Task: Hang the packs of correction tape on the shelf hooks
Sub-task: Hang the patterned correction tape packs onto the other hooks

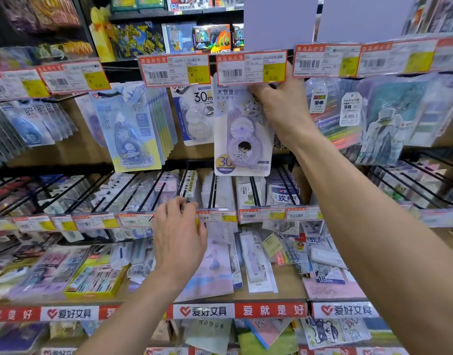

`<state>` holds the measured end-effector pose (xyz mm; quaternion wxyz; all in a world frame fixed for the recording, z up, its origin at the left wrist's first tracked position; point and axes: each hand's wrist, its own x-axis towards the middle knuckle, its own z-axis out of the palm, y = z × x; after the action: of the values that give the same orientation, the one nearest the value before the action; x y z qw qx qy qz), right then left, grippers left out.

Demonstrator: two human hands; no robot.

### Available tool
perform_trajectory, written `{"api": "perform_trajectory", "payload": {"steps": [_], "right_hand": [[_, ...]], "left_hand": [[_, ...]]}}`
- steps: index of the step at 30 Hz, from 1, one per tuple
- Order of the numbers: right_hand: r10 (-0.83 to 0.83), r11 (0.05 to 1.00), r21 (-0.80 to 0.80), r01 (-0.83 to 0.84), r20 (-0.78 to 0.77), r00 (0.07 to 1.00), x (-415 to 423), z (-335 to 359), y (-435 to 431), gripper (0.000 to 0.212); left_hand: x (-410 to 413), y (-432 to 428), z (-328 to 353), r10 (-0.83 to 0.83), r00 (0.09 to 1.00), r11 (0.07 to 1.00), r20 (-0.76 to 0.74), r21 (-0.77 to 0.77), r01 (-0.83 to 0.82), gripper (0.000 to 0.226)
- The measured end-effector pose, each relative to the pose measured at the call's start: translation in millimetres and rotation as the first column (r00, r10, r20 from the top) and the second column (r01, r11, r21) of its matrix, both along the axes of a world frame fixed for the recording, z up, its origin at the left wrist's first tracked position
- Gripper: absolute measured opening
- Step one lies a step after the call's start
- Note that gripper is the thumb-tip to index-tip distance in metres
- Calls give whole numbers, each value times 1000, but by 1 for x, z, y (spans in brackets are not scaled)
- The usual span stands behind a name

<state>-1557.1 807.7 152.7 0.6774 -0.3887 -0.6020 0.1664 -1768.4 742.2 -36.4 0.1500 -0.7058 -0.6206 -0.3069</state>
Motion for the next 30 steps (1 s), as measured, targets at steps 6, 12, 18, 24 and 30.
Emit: {"api": "perform_trajectory", "payload": {"steps": [6,12,18,24,30], "right_hand": [[7,1000,-10,-6,18,1000,3,-5,-1,23],[52,998,-26,-52,-13,999,2,-10,-8,25],[74,997,-10,-77,-178,981,-1,-8,-5,18],[127,987,-69,-146,-224,966,4,-12,4,23],[1,996,-90,-16,-164,986,6,-18,12,26]], "left_hand": [[-2,4,-9,-65,997,998,-52,-22,64,42],[-1,3,-11,-68,997,997,-37,-39,66,43],[-2,2,-12,-71,997,997,-40,-29,69,43],[-2,1,-12,-70,997,997,-34,-29,69,44],[-1,2,-12,-58,998,997,-16,-46,57,46]]}}
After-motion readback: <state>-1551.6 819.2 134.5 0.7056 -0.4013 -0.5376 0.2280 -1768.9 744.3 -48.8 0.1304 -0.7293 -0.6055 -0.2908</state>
